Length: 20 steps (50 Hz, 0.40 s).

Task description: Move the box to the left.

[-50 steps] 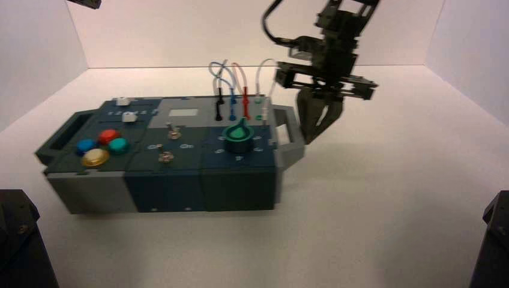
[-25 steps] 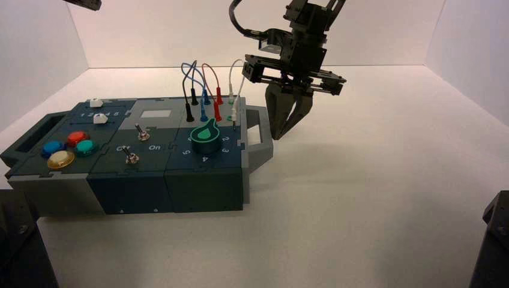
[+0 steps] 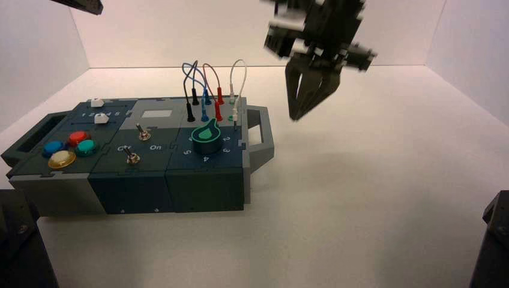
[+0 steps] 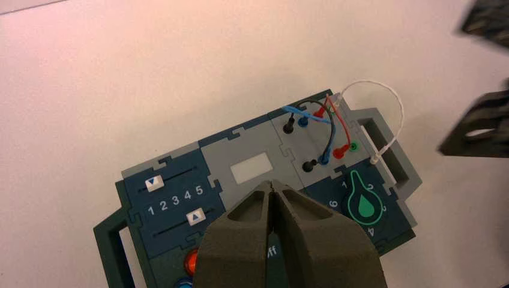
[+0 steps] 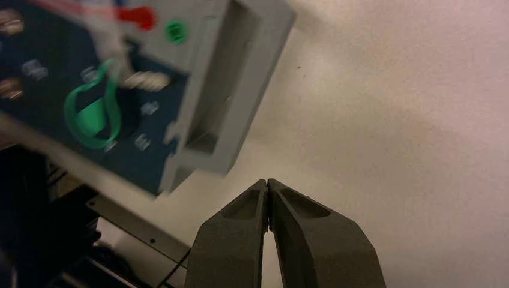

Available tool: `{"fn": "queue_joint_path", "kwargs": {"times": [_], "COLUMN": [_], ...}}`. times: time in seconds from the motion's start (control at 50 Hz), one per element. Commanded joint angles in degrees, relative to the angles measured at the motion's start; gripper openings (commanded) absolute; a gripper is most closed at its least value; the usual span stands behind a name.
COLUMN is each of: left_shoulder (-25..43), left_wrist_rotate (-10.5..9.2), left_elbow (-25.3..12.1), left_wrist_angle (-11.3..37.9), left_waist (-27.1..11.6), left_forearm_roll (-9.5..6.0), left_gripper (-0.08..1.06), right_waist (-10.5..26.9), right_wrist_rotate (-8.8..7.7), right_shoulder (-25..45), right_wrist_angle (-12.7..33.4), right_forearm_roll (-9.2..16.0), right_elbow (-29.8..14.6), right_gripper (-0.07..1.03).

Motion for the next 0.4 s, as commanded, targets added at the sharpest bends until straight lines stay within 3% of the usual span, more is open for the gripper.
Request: {"fn": "queue_joint_path", "kwargs": {"times": [0.02, 0.4], "left_shoulder": [0.70, 0.44], "left_wrist_rotate": [0.00, 0.00], "left_elbow": [-0.62, -0.35], "left_wrist_angle": [-0.53, -1.14], "left_waist": [0.35, 0.35], "left_forearm_roll": [0.18, 0.35], "left_gripper": [-0.03, -0.03], "right_waist": [0.00, 0.44], "right_wrist_rotate": [-0.35, -0.70], "right_shoulder": [-5.71, -12.04], "right_wrist_angle": [-0.18, -1.14], "right_forearm_roll": [0.00, 0.00], "right_elbow": [1.49, 7.21], "right_gripper": [-0.02, -0.02]}}
